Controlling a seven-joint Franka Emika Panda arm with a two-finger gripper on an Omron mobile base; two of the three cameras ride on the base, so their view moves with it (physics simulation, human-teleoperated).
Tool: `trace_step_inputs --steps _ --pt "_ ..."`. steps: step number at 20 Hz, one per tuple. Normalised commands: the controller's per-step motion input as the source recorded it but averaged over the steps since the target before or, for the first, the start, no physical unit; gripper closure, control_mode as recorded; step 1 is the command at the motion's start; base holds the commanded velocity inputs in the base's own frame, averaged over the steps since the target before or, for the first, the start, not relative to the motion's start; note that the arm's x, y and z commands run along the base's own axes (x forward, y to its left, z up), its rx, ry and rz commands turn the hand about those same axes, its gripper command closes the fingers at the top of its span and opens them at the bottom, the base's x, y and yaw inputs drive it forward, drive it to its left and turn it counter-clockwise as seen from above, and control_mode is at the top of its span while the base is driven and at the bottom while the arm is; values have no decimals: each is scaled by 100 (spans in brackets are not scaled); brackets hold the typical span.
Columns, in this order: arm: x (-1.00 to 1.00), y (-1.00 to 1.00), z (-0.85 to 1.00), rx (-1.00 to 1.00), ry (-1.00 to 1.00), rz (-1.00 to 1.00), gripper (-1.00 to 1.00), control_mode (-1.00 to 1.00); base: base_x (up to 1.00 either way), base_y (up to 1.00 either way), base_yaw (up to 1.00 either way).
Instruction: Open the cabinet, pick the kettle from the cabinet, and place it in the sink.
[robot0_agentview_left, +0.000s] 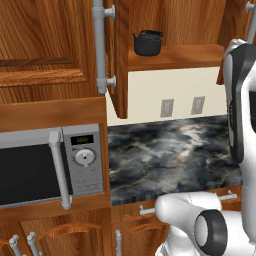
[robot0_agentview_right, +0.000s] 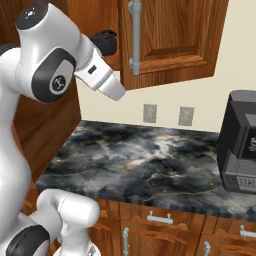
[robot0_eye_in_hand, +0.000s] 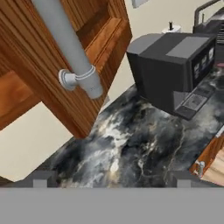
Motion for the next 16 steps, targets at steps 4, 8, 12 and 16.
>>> trace_step_inputs --steps 4,8,12,16 --pt "0 39 0 41 7 -19 -100 -100 0 0 0" --pt "13 37 0 39 0 -25 -100 -100 0 0 0" --pt "23 32 0 42 -5 -20 -100 -100 0 0 0" --pt "27 32 -5 37 -11 -26 -100 -100 0 0 0"
